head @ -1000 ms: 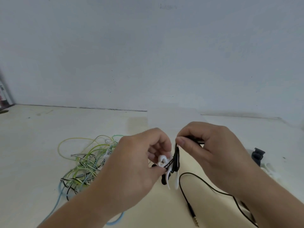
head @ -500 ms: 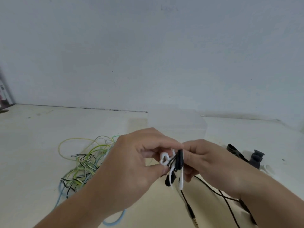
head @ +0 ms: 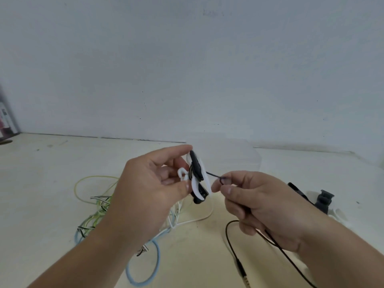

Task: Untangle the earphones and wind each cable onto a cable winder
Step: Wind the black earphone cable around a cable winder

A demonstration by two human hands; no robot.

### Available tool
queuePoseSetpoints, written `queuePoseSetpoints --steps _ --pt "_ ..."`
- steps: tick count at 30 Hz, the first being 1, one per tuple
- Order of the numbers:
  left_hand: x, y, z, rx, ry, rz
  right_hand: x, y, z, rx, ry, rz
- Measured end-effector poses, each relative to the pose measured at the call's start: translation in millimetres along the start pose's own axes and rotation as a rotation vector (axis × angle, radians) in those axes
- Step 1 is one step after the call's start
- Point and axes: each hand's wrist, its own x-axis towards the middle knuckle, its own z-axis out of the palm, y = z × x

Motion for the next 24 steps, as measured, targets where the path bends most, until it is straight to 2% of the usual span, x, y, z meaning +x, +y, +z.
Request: queuePoseSetpoints --steps 3,8,11,13,16,20,24 --pt "1 2 -3 0.002 0.053 0.013 0 -1 -2 -0.014 0.049 0.032" --pt "2 3 -6 0.065 0.148 0.027 1 5 -4 -0.278 0.017 0.024" --pt "3 3 -8 0.104 0.222 0.029 0 4 -8 -0.359 0.08 0.031" --pt "3 2 -8 0.148 0.261 0.022 0 2 -13 -0.358 0.159 0.027" --pt "4 0 -11 0.188 0.331 0.012 -3 -4 -19 -0.234 0.227 0.011" --pt "6 1 -16 0.19 0.415 0.004 -11 -12 -21 -0.257 0.154 -0.053" --pt "6 0 -16 0.184 0.435 -0.006 -11 -9 -17 -0.56 0.052 -0.044"
